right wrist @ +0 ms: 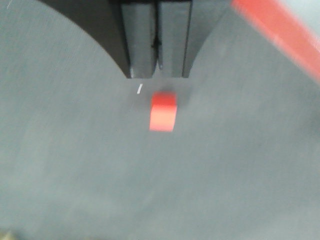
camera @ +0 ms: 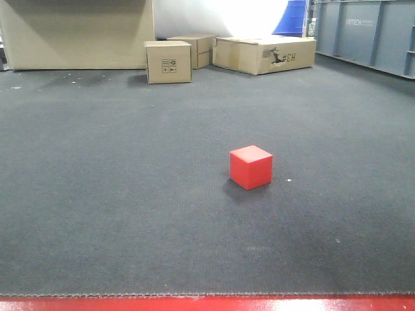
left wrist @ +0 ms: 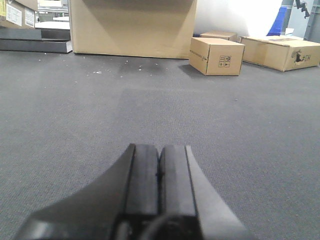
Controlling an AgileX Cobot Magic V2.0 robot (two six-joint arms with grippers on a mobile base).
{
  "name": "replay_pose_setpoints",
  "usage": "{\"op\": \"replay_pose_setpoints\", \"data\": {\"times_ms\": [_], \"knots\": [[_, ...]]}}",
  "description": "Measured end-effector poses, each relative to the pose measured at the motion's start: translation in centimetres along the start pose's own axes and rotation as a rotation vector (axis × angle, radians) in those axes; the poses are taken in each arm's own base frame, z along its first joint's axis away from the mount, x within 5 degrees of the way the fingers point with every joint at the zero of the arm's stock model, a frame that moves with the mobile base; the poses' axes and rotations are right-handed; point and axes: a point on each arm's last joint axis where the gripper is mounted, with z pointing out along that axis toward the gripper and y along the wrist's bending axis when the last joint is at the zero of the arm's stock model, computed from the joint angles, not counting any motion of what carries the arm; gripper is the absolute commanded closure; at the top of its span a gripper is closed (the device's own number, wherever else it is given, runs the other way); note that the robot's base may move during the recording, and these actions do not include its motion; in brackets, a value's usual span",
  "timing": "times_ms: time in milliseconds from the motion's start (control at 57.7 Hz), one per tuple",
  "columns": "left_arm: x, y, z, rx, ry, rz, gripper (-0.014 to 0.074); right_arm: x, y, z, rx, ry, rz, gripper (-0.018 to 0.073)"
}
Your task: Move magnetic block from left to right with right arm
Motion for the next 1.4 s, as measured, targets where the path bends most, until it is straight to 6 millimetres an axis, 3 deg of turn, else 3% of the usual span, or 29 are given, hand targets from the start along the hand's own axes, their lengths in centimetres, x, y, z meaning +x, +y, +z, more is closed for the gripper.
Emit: {"op": "replay_pose_setpoints", "data": {"times_ms": [156, 295, 520, 798, 1405], "knots": [[0.0, 0.0, 0.0, 0.0, 0.0, 0.0, 0.0722, -0.4, -0.8, -1.4, 0.099, -0.104, 0.004, 0.0503], [0.0, 0.0, 0.0, 0.0, 0.0, 0.0, 0.0722, 0.9, -1.9, -3.1, 0.275, -0.167, 0.02, 0.0503], [0.0, 0.0, 0.0, 0.0, 0.0, 0.0, 0.0722, 6.3, -2.5, -3.9, 0.485, -0.226, 0.073, 0.0503], [0.0, 0.0, 0.0, 0.0, 0.0, 0.0, 0.0722, 12.4, -3.0, -2.0, 0.548, -0.339, 0.07, 0.0503], [0.0, 0.0, 0.0, 0.0, 0.0, 0.0, 0.0722, 12.7, -3.1, -1.9, 0.564, -0.376, 0.039, 0.0503]]}}
